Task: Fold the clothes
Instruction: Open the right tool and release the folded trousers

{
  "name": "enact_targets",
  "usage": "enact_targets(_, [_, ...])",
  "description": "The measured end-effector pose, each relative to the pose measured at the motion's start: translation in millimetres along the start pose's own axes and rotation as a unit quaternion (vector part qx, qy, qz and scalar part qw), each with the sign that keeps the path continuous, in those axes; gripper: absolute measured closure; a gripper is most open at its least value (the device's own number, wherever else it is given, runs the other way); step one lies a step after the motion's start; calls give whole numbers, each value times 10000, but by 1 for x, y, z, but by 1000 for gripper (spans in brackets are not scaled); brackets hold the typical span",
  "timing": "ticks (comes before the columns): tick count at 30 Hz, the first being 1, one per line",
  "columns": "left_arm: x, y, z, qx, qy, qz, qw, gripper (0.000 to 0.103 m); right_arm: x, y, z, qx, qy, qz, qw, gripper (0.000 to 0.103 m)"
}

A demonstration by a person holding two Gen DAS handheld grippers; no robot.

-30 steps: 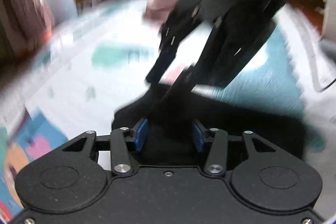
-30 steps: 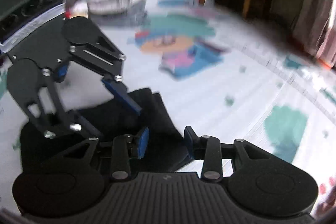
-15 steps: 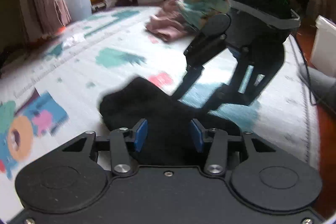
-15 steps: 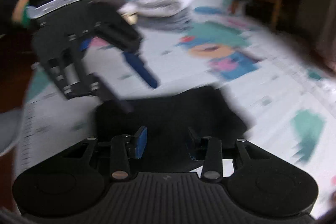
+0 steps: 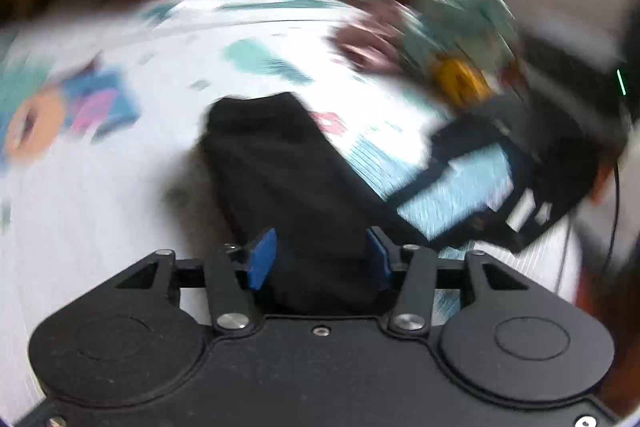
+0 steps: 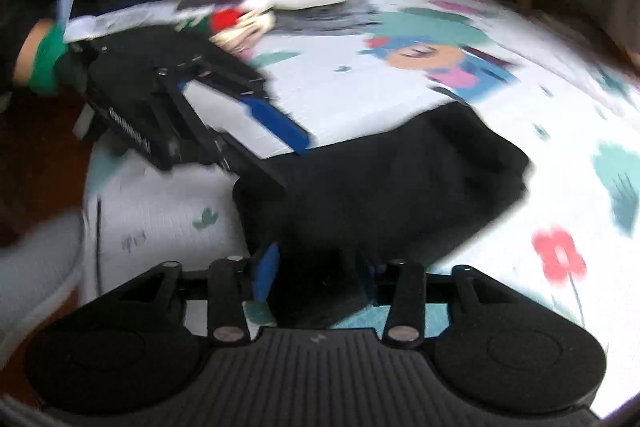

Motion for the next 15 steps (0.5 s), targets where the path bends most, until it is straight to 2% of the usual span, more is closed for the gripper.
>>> enact_targets(2, [-10, 14, -2, 154, 238, 544, 9981, 51, -8, -13, 3, -157, 275, -839, 9960, 53])
enact_targets(3, [-18, 16, -5, 156, 394, 757, 9962, 53, -17, -21, 3, -196, 536, -1433, 9880, 51])
enact_targets(4, [-22, 16, -11, 78, 478, 951, 9943, 63, -27, -26, 1, -176, 814, -1946, 9773, 50])
enact_targets(5, [-24, 13, -15, 24, 469, 1095, 9929, 68, -36, -28, 2, -111, 1030, -2417, 9648, 50])
enact_targets(6, [-25, 11, -16, 19, 437, 1197, 9918, 68, -43, -29, 5, -4, 1100, -2732, 9557, 47])
enact_targets(8, [-30, 5, -19, -15, 470, 1464, 9881, 72, -46, -31, 8, 121, 1114, -3062, 9453, 44])
enact_targets(11, [-44, -10, -24, -170, 569, 2395, 9691, 73, -50, -35, 13, 341, 1137, -3661, 9230, 42])
enact_targets(12, [-43, -19, -28, -271, 583, 2602, 9634, 73, -53, -39, 16, 276, 1127, -3743, 9200, 38])
enact_targets(13, [-40, -31, -34, -448, 616, 2617, 9621, 71, -54, -45, 22, 132, 1072, -3723, 9218, 38])
enact_targets(14, [-36, -45, -40, -708, 720, 2501, 9630, 63, -56, -52, 29, -21, 1013, -3709, 9231, 35])
enact_targets(15, [-32, -57, -45, -971, 874, 2324, 9638, 48, -60, -61, 38, -157, 955, -3740, 9224, 35])
Point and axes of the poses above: each gripper's, at about its wrist camera, not at the fingertips, and z roughly against the way its jaws point, y to its left, x to its top, the point moved 9 cm from there along -z, roughly the way its jaws point, and after that the axes turned 7 degrees about -y, right-handed, at the moved point
